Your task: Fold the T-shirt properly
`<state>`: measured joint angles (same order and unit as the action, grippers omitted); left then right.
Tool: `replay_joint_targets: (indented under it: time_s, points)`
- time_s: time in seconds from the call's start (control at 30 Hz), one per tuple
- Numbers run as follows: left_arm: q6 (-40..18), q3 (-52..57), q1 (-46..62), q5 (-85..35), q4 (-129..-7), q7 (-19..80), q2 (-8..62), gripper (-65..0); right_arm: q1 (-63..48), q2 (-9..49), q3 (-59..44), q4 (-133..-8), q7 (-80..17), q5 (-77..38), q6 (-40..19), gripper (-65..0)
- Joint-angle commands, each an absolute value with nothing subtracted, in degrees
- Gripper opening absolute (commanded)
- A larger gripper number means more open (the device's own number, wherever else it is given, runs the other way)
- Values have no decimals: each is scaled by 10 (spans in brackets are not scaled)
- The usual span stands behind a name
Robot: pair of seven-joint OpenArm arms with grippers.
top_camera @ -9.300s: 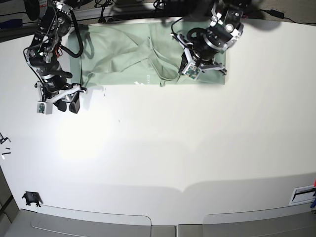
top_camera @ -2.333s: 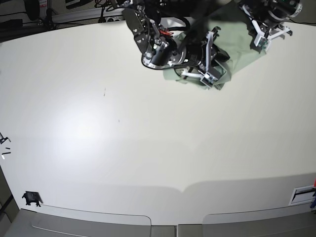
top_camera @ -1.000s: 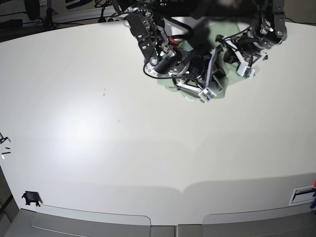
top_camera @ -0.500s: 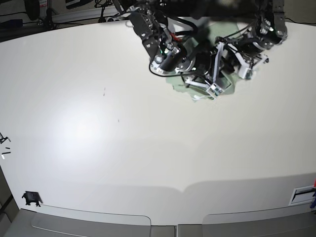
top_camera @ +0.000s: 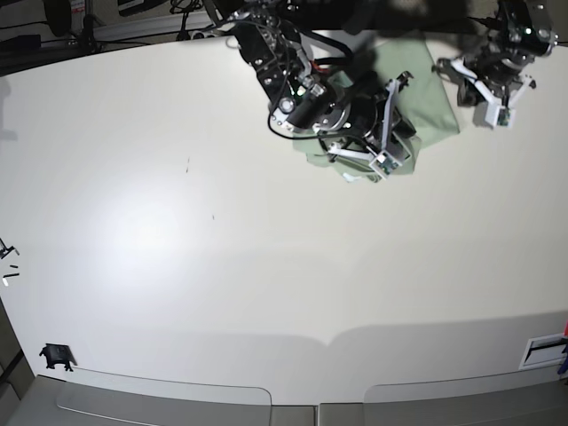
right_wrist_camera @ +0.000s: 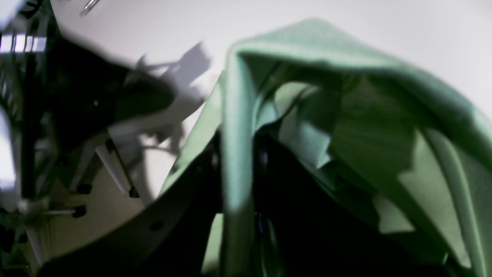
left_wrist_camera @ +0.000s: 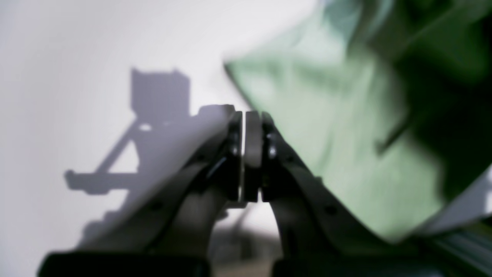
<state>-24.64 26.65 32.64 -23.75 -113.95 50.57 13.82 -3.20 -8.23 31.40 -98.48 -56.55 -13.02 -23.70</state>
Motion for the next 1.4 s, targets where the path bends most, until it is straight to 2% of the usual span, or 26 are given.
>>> replay_joint_targets:
  time_s: [0.0,0.1,0.3,0.57,0.87,1.17,1.2,1.3,1.37]
  points:
    - [-249,269,339,-253,-1146,488,142,-650,-25,-90,315,-995,-546,-139,-240,-650]
    - [-249,269,372,-273,-1129,451,142,-650,-26,-90,315,-995,-543,-160,-240,-650]
    - [-251,269,356,-292,-1062,442,142,-650,-26,-90,325,-995,-544,-230,-240,-650]
    - [-277,269,324,-333,-961,439,142,-650,-16,-90,346,-943,-504,-229,-240,-650]
    - [-288,269,321,-342,-952,439,142,-650,-1,-90,346,-865,-432,-233,-240,-650]
    - [-288,269,321,-342,-952,441,142,-650,0,-90,346,-865,-430,-294,-241,-650]
    - [-288,269,321,-342,-952,441,142,-650,0,-90,346,-865,-430,-294,-241,-637]
    - [-288,269,321,-342,-952,441,142,-650,0,-90,346,-865,-430,-294,-250,-447]
    - [-288,269,321,-342,-952,441,142,-650,0,-90,346,-865,-429,-308,-270,-387]
